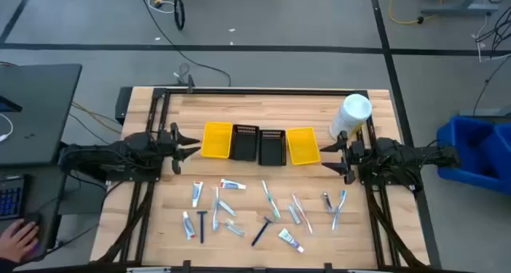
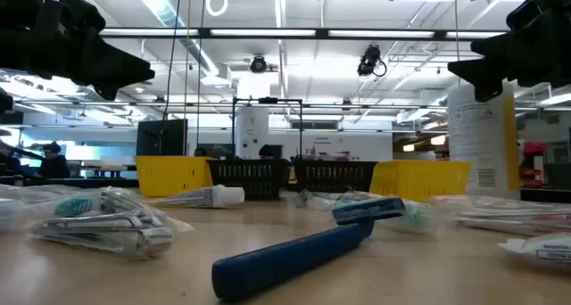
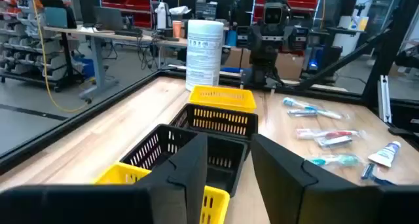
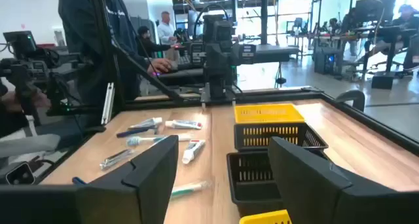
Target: Pick & Place Travel size toiletries
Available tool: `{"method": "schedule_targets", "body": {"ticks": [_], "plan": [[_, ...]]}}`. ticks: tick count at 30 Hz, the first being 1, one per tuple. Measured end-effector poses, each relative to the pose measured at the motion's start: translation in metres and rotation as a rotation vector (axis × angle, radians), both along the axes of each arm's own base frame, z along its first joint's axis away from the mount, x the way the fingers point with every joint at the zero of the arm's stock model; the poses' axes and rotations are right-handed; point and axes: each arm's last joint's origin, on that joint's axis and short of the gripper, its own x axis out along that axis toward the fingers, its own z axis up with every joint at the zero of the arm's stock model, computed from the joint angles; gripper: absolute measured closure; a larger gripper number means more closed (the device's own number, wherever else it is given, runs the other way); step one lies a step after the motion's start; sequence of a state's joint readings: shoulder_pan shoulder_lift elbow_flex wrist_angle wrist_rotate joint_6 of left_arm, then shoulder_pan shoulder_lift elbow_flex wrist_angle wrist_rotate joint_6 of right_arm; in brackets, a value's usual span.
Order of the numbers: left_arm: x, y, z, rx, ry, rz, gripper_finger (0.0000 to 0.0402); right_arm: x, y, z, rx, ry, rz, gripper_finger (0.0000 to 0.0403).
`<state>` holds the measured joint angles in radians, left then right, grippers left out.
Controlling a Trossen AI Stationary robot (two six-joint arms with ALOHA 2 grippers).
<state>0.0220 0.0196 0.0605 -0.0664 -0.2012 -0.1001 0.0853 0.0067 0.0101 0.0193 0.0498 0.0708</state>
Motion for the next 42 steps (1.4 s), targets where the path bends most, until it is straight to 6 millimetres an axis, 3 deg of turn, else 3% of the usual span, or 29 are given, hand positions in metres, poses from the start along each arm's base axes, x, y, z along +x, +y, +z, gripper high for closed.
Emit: {"method": "schedule_targets", "body": {"ticks": [13, 24, 29, 31, 34, 42], "plan": [[-0.002, 0.001, 0.022, 0.025, -0.221, 0.047, 0.0274, -0.001, 0.000, 0.013, -0.053, -0.132, -0.006, 0.0135], [-0.003, 0.000, 0.025, -0.093, -0.284, -0.004, 0.0274, -0.002, 0.000, 0.018, -0.009, -0.192, -0.004, 0.0128], [-0.001, 0.000, 0.027, -0.099, -0.271, -0.005, 0.0274, -0.003, -0.006, 0.022, 0.014, -0.227, -0.194, 0.0145], [0.002, 0.000, 0.030, -0.122, -0.249, -0.005, 0.0273, -0.002, -0.008, 0.025, 0.020, -0.246, -0.251, 0.0156], [0.010, 0.000, 0.034, -0.181, -0.170, -0.027, 0.0267, 0.003, -0.006, 0.028, 0.012, -0.270, -0.190, 0.0168], [0.034, 0.000, 0.060, -0.291, 0.313, 0.022, 0.0227, 0.029, -0.004, 0.023, 0.005, -0.219, -0.154, 0.0142]]}}
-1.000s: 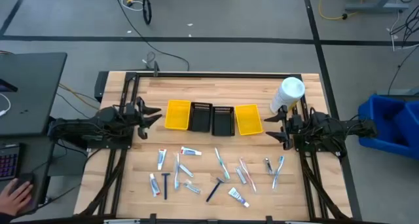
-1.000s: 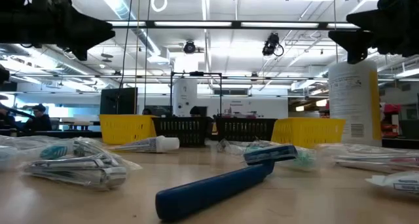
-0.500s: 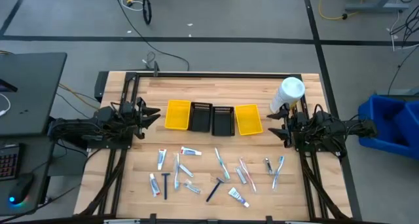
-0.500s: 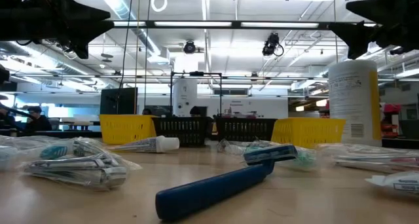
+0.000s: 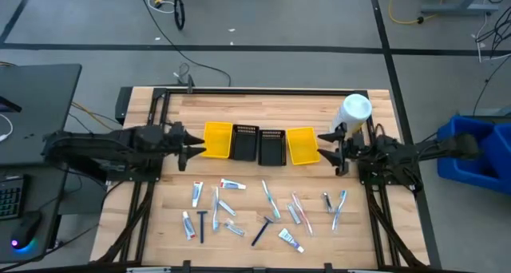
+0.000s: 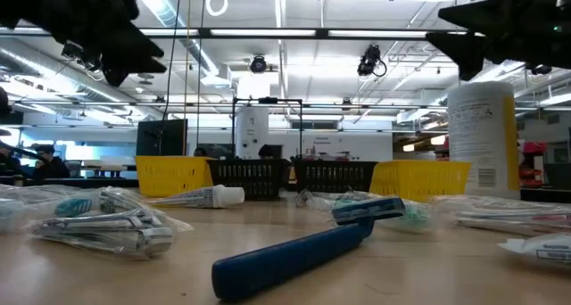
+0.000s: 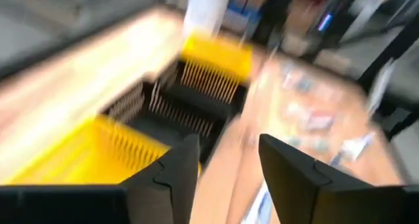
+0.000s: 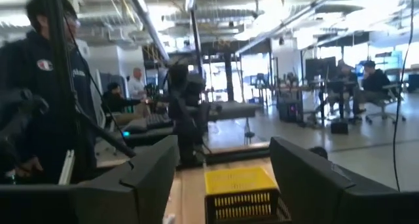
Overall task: Pick & Place Travel size toiletries
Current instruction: Put the white toothpaste into the left yellow bin
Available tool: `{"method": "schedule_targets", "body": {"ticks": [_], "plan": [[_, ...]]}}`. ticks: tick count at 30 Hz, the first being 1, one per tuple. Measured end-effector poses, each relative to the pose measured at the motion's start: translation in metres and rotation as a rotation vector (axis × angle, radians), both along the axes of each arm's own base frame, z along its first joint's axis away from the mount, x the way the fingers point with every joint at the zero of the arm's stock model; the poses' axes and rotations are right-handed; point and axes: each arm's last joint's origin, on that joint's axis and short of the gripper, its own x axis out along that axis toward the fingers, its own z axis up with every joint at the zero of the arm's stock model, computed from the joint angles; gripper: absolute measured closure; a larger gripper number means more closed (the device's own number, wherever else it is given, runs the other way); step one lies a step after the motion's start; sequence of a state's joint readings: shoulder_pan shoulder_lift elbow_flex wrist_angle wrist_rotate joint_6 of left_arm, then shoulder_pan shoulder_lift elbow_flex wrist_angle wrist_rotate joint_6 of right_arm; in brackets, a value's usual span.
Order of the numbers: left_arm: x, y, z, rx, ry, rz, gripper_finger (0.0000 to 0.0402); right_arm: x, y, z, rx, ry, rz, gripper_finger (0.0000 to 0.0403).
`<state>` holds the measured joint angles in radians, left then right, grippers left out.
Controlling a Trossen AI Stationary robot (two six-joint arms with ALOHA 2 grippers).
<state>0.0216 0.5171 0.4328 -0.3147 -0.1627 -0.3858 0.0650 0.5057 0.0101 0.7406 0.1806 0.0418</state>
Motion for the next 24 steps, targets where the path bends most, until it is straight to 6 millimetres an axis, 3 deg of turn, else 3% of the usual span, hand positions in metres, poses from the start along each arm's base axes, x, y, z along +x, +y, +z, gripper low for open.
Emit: {"method": "schedule_targets", "body": {"ticks": [8, 15, 24], "plan": [[0.027, -0.004, 0.020, -0.190, 0.359, 0.046, 0.0214, 0.040, 0.003, 0.004, -0.003, 0.141, 0.000, 0.0107], [0.050, -0.020, 0.005, -0.315, 0.544, 0.058, 0.0214, 0.086, 0.006, 0.007, -0.043, 0.328, -0.003, 0.0111], [0.062, -0.054, -0.018, -0.489, 0.688, 0.150, 0.0214, 0.122, 0.008, -0.002, -0.051, 0.427, -0.002, 0.0124]]}}
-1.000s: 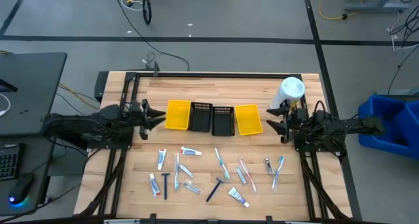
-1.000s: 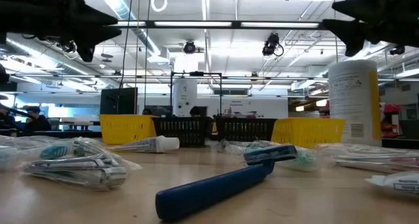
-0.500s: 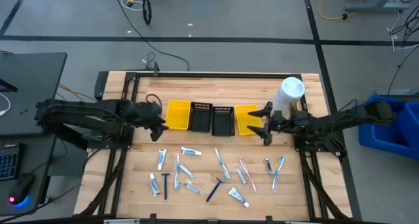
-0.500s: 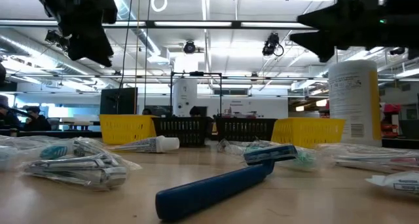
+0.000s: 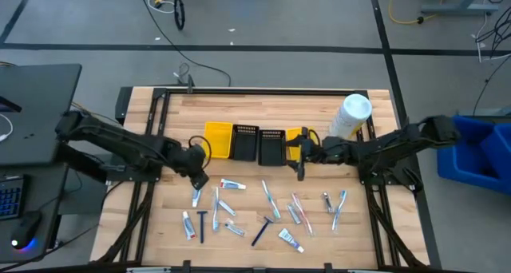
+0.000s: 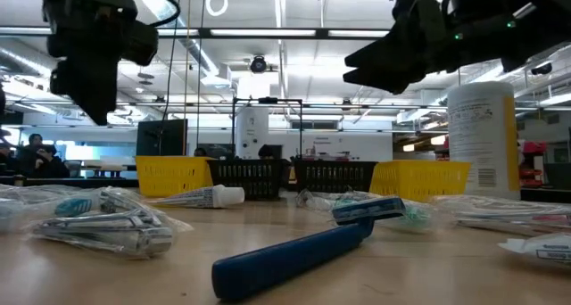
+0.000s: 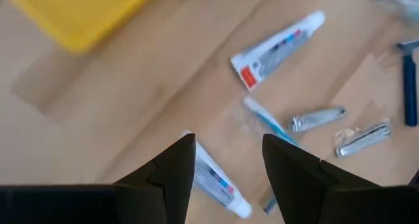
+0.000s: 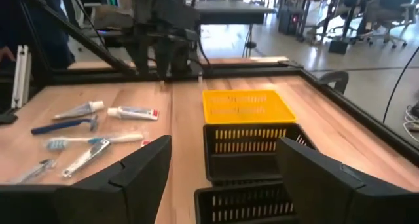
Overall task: Pick & Place Travel size toiletries
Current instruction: Put the white toothpaste into the left yellow bin
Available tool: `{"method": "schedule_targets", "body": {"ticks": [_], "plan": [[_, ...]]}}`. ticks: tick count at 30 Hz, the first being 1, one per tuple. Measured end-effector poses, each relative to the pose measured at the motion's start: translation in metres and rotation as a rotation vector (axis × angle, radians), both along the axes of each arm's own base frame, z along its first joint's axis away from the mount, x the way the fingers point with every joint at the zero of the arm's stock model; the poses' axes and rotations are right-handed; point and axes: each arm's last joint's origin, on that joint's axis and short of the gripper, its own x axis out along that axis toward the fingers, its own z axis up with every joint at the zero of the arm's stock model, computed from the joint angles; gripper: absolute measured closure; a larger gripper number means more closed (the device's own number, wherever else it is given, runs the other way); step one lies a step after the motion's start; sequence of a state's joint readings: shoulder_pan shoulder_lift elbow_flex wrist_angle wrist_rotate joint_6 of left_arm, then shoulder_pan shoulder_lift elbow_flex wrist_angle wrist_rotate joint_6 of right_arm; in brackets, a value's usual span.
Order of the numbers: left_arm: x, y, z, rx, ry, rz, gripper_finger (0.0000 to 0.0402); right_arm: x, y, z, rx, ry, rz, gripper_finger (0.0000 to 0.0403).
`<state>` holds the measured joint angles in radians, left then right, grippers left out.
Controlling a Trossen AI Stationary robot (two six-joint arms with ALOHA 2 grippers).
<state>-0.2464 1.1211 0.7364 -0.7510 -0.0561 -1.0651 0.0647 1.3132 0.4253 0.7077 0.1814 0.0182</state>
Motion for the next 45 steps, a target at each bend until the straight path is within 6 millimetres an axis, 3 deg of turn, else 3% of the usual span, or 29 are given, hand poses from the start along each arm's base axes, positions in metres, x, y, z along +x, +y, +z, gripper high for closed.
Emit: {"method": "schedule_targets", "body": {"ticks": [6, 13, 21, 30, 40, 45], "plan": [[0.002, -0.031, -0.020, -0.162, 0.160, 0.164, 0.0214, 0.006, 0.000, -0.012, 0.076, 0.036, -0.015, 0.0133], [0.004, -0.054, -0.045, -0.202, 0.321, 0.261, 0.0214, 0.009, 0.001, -0.020, 0.181, 0.059, -0.040, 0.0149], [0.014, -0.062, -0.064, -0.174, 0.348, 0.253, 0.0214, 0.009, 0.001, -0.021, 0.201, 0.061, -0.046, 0.0162], [0.016, -0.064, -0.063, -0.157, 0.291, 0.233, 0.0214, 0.009, 0.001, -0.021, 0.201, 0.057, -0.046, 0.0166], [0.021, -0.066, -0.082, -0.087, 0.354, 0.143, 0.0214, 0.009, 0.001, -0.022, 0.198, 0.065, -0.046, 0.0148], [0.021, -0.066, -0.082, -0.076, 0.354, 0.145, 0.0231, 0.009, 0.001, -0.022, 0.198, 0.066, -0.046, 0.0146]]}}
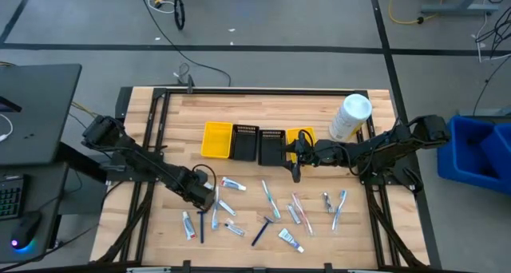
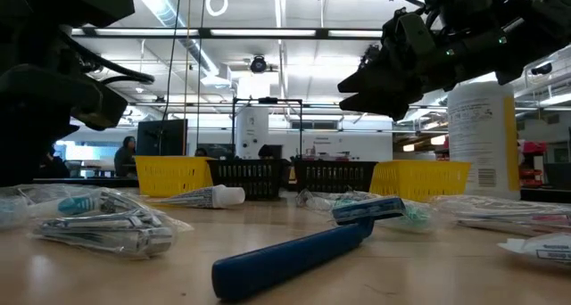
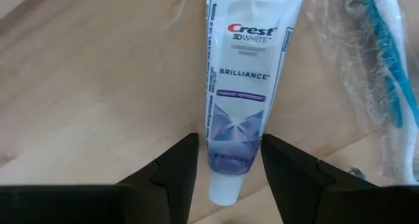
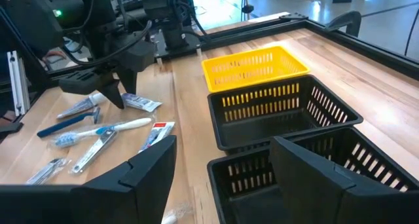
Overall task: Pick & Place Travel size toiletries
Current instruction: Put the white toothpaste into the left yellow bin
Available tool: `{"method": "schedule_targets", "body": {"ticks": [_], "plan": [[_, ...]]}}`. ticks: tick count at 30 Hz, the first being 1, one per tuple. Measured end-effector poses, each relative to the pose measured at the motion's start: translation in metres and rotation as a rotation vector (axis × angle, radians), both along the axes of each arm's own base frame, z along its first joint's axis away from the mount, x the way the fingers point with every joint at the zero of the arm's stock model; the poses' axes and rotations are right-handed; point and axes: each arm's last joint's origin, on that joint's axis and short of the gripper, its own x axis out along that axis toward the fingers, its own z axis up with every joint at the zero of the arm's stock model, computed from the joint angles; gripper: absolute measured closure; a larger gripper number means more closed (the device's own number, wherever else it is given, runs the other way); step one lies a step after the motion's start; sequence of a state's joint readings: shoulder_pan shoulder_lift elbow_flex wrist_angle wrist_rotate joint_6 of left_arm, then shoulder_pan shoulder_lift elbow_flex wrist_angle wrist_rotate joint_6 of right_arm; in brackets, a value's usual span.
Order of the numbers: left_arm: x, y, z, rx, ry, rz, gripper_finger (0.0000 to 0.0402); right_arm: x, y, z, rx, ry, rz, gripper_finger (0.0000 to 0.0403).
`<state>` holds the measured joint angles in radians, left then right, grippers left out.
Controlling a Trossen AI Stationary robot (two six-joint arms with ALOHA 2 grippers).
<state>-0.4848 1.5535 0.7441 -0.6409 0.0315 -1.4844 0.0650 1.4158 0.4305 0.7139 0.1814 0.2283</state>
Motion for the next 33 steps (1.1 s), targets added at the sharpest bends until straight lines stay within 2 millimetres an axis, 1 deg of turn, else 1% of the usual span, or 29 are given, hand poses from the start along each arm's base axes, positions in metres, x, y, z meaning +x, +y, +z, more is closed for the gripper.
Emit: {"method": "schedule_targets", "body": {"ticks": [6, 10, 13, 17, 21, 24, 26, 30, 33], "plan": [[-0.001, 0.001, 0.003, 0.019, -0.016, -0.003, 0.0279, 0.000, 0.000, 0.000, -0.005, 0.003, 0.001, 0.0161], [-0.001, 0.002, 0.004, 0.030, -0.014, 0.001, 0.0301, 0.000, 0.000, -0.001, -0.008, 0.009, 0.002, 0.0170], [-0.002, 0.002, 0.004, 0.038, -0.009, 0.006, 0.0306, 0.000, 0.000, -0.001, -0.008, 0.010, 0.002, 0.0176], [-0.003, 0.007, 0.011, 0.082, -0.048, 0.029, 0.0300, 0.000, 0.000, -0.001, -0.008, 0.012, 0.002, 0.0182], [-0.006, 0.014, 0.030, 0.129, -0.092, 0.065, 0.0300, -0.001, 0.000, -0.002, -0.009, 0.020, 0.002, 0.0188], [-0.010, 0.024, 0.048, 0.197, -0.128, 0.103, 0.0306, -0.001, 0.000, -0.002, -0.009, 0.023, 0.002, 0.0192], [-0.010, 0.030, 0.061, 0.243, -0.185, 0.122, 0.0309, -0.001, 0.000, -0.002, -0.009, 0.025, 0.002, 0.0195], [-0.008, 0.048, 0.083, 0.333, -0.307, 0.150, 0.0306, -0.001, 0.000, -0.002, -0.009, 0.023, 0.002, 0.0200], [-0.004, 0.065, 0.092, 0.403, -0.358, 0.143, 0.0303, -0.001, 0.000, -0.002, -0.009, 0.025, 0.002, 0.0203]]}}
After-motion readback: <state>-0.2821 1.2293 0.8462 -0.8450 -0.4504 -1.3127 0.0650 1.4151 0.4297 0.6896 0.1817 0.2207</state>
